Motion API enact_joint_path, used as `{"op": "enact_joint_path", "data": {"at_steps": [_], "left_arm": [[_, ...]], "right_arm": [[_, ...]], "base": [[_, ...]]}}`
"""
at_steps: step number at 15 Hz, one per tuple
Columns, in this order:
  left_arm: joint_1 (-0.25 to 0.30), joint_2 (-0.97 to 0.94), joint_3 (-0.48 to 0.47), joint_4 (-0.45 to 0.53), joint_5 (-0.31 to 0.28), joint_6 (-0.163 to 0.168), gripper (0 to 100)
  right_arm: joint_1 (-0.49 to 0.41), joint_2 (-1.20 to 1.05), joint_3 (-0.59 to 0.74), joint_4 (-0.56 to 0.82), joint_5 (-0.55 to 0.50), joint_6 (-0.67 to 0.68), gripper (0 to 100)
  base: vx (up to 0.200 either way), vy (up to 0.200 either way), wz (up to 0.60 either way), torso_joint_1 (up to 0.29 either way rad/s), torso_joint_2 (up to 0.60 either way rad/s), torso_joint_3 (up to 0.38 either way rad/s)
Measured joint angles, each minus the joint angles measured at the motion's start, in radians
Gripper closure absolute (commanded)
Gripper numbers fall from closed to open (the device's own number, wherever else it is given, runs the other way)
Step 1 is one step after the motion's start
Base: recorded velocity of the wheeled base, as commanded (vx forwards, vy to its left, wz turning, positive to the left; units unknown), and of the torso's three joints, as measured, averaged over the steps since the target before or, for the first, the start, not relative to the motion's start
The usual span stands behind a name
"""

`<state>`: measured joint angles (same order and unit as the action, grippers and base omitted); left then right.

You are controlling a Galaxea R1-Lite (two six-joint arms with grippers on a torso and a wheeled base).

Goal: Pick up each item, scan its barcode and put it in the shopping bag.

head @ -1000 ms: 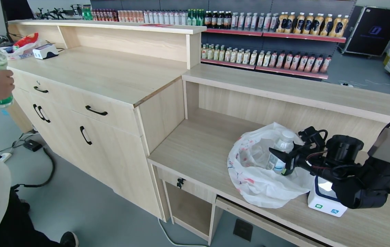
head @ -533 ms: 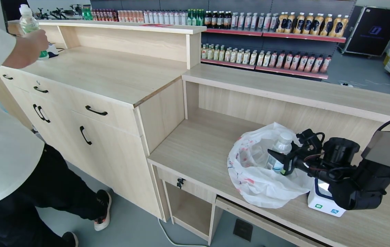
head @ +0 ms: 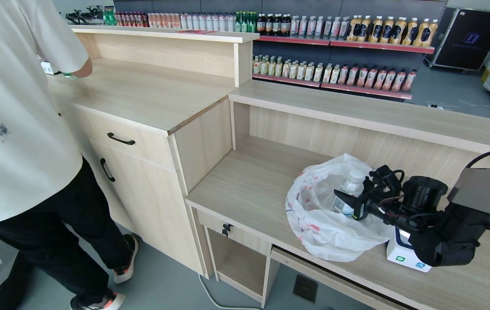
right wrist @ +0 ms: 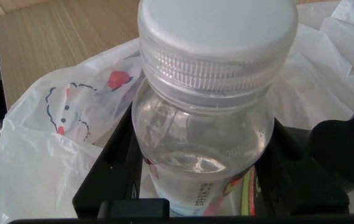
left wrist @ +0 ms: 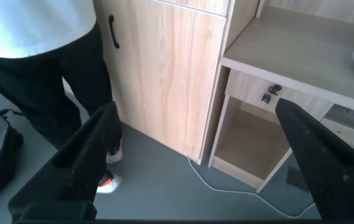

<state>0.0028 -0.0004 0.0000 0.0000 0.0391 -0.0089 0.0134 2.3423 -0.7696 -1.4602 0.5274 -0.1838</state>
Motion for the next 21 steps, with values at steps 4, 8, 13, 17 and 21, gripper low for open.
{"op": "enact_joint_path", "data": {"at_steps": [4,8,13,17,21], "left_arm": [[0.0,0.0,0.0,0.0,0.0,0.0,0],[0.0,0.0,0.0,0.0,0.0,0.0,0],[0.0,0.0,0.0,0.0,0.0,0.0,0],[0.0,0.0,0.0,0.0,0.0,0.0,0],[-0.001,0.0,0.0,0.0,0.0,0.0,0]], "right_arm": [[-0.001,0.001,0.003,0.006,0.0,-0.001,0],[-0.001,-0.015,0.005,0.019,0.0,-0.001,0],[-0.001,-0.194,0.004,0.201,-0.003,-0.02,0],[-0.006,-0.528,0.031,0.504,0.003,-0.182,0],[-0.093,-0.796,0.027,0.678,0.007,-0.324,0]], "base": [[0.0,0.0,0.0,0.0,0.0,0.0],[0.0,0.0,0.0,0.0,0.0,0.0],[0.0,0.0,0.0,0.0,0.0,0.0],[0.0,0.0,-0.15,0.002,0.0,-0.001],[0.0,0.0,-0.6,0.005,0.0,-0.005]]}}
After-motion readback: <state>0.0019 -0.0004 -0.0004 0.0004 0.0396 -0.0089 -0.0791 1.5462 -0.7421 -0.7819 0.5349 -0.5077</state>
